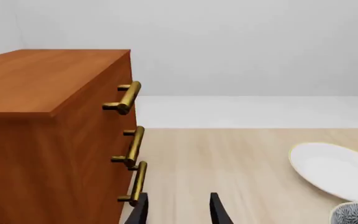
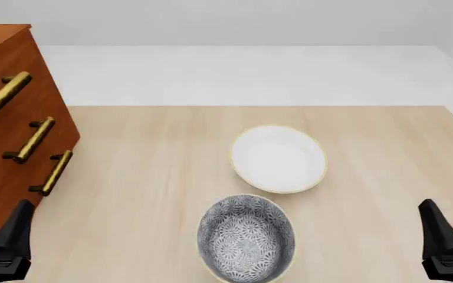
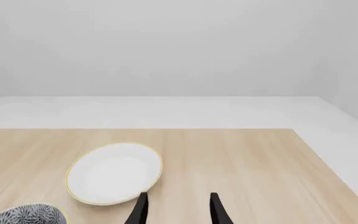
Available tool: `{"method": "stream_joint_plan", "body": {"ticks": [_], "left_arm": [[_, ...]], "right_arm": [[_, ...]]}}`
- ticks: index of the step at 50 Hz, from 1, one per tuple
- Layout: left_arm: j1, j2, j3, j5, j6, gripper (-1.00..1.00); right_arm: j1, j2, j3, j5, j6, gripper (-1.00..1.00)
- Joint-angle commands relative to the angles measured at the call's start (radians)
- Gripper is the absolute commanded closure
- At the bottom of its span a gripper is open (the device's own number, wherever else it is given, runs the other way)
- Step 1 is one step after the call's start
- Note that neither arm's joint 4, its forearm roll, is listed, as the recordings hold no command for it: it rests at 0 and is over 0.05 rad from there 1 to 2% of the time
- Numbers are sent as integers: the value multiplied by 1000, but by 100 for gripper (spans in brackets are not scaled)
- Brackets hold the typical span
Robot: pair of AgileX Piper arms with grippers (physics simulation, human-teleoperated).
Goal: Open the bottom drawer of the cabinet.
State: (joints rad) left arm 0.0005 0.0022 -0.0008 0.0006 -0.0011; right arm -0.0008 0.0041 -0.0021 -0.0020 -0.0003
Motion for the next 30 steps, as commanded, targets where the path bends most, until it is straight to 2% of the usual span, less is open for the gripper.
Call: {"method": "stream_joint_plan", "body": {"ticks": [1,8,12,15,16,17,18,19,22,24,26,30], "left_arm": [[-4,12,0,-3,-4,-100],[-8,35,0,-23,-8,-100],[-29,102,-3,-92,35,-100],[-29,146,-11,-132,23,-100],[-48,198,-32,-173,47,-100],[-46,235,-40,-198,40,-100],[-85,256,-71,-200,84,-100],[-99,277,-95,-201,98,-100],[-87,320,-142,-212,76,-100],[-114,368,-168,-245,124,-100],[-148,405,-193,-263,146,-100],[-161,489,-224,-297,167,-100]], "right_arm": [[1,1,-2,0,-1,-100],[1,1,-2,0,-1,-100],[1,2,-1,-1,-1,-100],[1,2,-1,-1,-1,-100],[1,1,-1,-1,-1,-100],[1,2,-1,-1,-1,-100],[1,2,-1,-1,-1,-100],[1,2,-1,-2,-1,-100],[1,2,0,-2,-1,-100],[1,2,0,-2,-1,-100],[1,2,0,-2,-1,-100],[1,2,0,-2,-1,-100]]}}
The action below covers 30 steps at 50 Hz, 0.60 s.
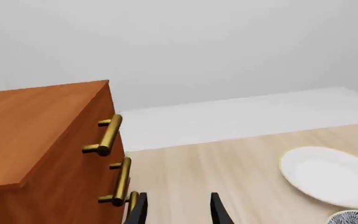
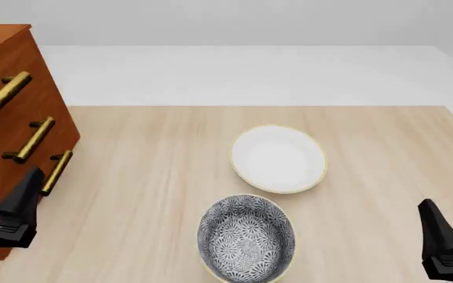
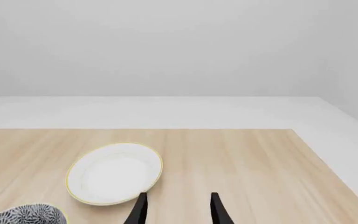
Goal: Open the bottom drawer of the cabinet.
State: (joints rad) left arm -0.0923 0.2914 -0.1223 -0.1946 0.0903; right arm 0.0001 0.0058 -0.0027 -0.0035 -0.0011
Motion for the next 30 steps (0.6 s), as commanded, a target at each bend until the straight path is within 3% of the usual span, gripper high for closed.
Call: {"method": "stream_joint_plan", "body": {"ticks": [1,5,7,10,12,15,16,18,21,24,25,30], "left_arm": [[-86,208,-109,-107,96,-100],[-71,339,-146,-134,164,-100],[-84,366,-173,-114,159,-100],[-100,429,-193,-112,248,-100],[-98,450,-222,-82,212,-100],[-78,495,-250,-67,280,-100],[-63,511,-245,-79,349,-100],[-94,487,-275,-26,296,-100],[-64,521,-279,-18,388,-100],[-18,528,-297,6,408,-100],[-21,552,-320,37,376,-100],[-4,585,-284,22,516,-100]], "right_arm": [[0,0,0,-1,0,-100],[0,0,1,-1,0,-100],[0,0,1,-1,0,-100],[0,0,1,-1,0,-100],[0,0,1,-1,0,-100],[0,0,1,-1,0,-100],[0,0,1,-1,0,-100],[0,0,1,-1,0,-100],[0,0,1,-1,0,-100],[0,0,1,-1,0,-100],[0,-1,1,-1,0,-100],[0,-1,1,0,0,-100]]}}
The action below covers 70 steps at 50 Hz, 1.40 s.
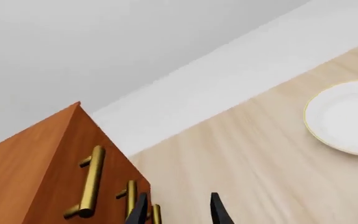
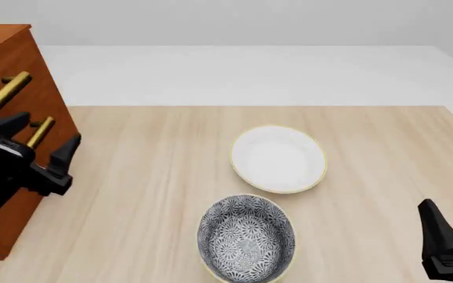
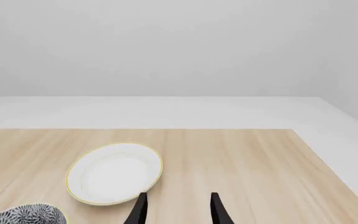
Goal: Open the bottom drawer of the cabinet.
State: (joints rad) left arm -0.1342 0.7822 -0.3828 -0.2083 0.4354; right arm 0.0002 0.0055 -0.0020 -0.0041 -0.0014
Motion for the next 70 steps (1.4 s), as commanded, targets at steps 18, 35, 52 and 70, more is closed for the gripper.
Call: {"method": "stream_joint_plan", "body": {"ticks": [18,35,52,70], "left_arm": [[32,184,58,-25,425,-100],[97,320,110,-166,700,-100],[89,467,176,-312,802,-100],[131,627,220,-507,930,-100]], "right_arm": [[0,-1,0,1,-1,-100],[0,-1,0,1,0,-100],[0,0,0,1,0,-100],[0,0,0,1,0,-100]]}}
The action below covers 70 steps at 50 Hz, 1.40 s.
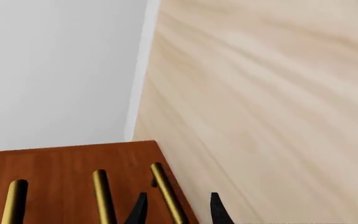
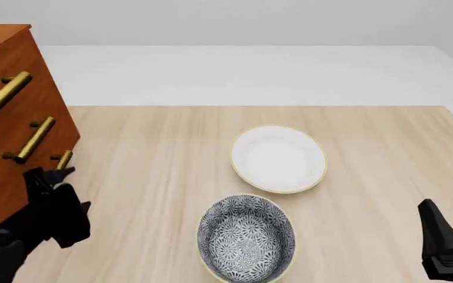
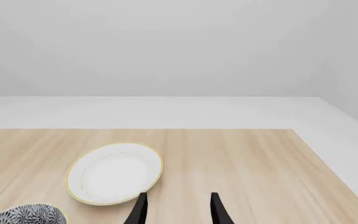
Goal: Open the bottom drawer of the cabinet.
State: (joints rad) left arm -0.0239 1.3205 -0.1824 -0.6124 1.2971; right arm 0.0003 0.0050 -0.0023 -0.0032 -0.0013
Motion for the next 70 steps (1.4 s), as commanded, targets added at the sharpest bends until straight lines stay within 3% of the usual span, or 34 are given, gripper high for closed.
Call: {"method": "stream_joint_plan", "body": {"ticks": [1,8,25,49,53,70], "left_arm": [[23,98,21,-112,73,-100],[39,118,14,-123,81,-100],[135,243,7,-276,151,-100],[119,476,-5,-506,180,-100],[122,542,14,-603,209,-100],[174,519,-2,-607,250,-100]], "right_arm": [[0,0,0,0,0,-100],[0,0,0,0,0,-100],[0,0,0,0,0,-100],[0,0,0,0,0,-100],[0,0,0,0,0,-100],[0,0,0,0,0,-100]]}}
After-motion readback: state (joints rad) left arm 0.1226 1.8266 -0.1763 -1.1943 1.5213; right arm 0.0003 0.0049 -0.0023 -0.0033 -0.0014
